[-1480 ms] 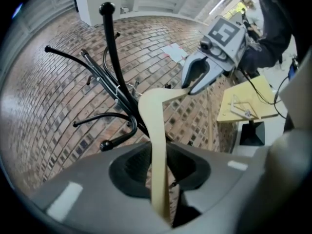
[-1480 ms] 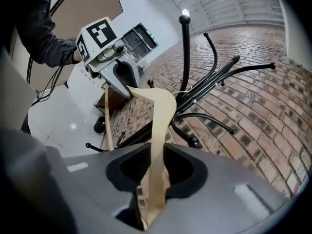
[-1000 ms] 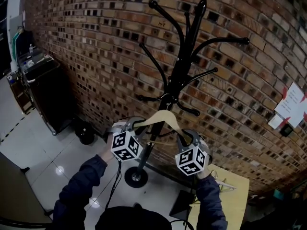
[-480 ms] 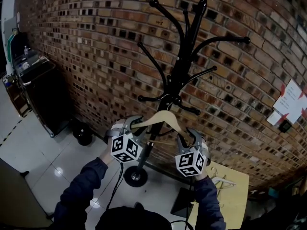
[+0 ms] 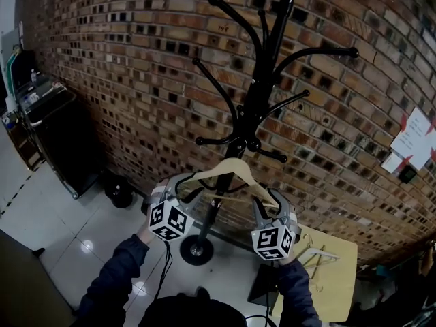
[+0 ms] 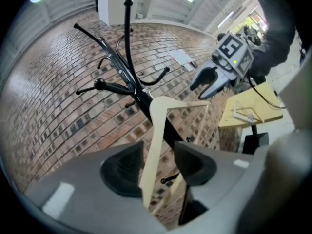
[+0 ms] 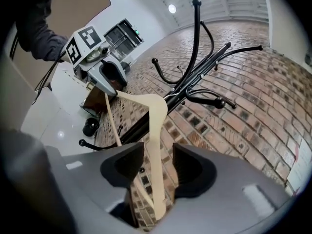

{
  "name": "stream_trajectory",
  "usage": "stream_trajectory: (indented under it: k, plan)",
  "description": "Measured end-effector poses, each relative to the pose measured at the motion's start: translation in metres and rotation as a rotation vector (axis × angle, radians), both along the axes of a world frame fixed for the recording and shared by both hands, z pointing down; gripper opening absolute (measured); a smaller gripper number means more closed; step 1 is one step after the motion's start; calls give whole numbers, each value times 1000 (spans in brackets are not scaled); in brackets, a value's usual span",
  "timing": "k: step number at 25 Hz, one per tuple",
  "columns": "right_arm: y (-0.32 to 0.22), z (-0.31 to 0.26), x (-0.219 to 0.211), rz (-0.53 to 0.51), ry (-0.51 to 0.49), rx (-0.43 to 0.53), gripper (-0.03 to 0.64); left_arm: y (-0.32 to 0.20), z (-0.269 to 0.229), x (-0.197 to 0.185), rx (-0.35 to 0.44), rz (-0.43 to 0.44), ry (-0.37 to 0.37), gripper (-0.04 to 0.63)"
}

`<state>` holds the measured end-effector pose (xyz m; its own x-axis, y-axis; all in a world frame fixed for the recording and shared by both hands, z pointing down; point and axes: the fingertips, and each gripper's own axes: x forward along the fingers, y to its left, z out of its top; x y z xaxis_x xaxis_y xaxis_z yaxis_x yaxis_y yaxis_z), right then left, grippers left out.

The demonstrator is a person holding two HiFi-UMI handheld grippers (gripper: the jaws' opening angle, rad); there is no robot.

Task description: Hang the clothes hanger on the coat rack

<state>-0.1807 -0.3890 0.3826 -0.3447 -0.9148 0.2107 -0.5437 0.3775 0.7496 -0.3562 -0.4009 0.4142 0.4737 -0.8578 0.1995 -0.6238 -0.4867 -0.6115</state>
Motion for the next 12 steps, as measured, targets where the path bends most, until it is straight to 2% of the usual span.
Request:
stream_trajectory:
  k: [3, 5, 8, 12]
  plan:
    - [28, -6, -6, -26, -54, 18, 179, 27, 0, -1, 4, 1, 71, 209]
    - [50, -1, -13, -56, -121, -10, 173, 51, 10, 0, -21, 9, 113, 209]
    - [85, 17, -26, -104, -223, -83, 152, 87, 45, 8, -111, 23, 147, 202]
    - [129, 53, -36, -115, -224, -176, 141, 130, 80, 12, -216, 4, 264, 143]
